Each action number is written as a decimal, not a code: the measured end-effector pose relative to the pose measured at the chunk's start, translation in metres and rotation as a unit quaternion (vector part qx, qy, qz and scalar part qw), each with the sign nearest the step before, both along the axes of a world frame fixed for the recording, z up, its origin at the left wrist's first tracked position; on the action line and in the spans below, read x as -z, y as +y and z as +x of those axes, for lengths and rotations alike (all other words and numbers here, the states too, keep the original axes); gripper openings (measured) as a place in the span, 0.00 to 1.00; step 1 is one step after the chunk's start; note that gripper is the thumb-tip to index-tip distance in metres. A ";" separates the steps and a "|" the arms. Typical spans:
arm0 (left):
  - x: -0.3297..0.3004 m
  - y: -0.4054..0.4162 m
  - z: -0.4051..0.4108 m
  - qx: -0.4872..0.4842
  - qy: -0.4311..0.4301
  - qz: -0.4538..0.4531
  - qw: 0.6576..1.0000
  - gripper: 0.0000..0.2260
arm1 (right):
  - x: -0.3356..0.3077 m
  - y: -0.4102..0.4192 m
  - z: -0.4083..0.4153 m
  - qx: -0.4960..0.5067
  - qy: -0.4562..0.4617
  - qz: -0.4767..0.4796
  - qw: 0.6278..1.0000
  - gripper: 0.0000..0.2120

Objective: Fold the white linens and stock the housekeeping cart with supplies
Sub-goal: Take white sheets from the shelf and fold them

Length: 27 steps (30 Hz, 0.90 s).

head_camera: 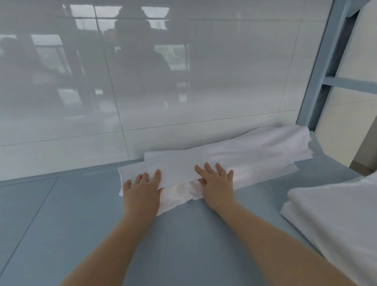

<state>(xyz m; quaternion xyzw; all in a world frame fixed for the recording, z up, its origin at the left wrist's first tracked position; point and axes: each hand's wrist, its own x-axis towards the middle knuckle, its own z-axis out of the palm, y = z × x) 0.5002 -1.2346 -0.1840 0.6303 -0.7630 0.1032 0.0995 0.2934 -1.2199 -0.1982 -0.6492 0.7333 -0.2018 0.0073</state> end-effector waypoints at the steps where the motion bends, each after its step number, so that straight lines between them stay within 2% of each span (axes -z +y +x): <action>1: 0.000 0.005 0.012 -0.007 0.000 0.006 1.000 0.23 | -0.001 0.005 0.011 -0.007 -0.007 0.002 1.000 0.22; 12: -0.009 0.088 0.130 -0.052 0.009 0.053 0.997 0.24 | -0.012 0.069 0.129 -0.063 -0.021 0.032 0.997 0.22; 16: -0.011 0.124 0.167 -0.056 0.037 0.065 0.996 0.25 | -0.014 0.101 0.164 -0.082 -0.019 0.034 0.996 0.22; 27: -0.020 0.273 0.257 -0.078 0.070 0.076 0.992 0.27 | -0.023 0.235 0.260 -0.119 -0.007 0.056 0.991 0.26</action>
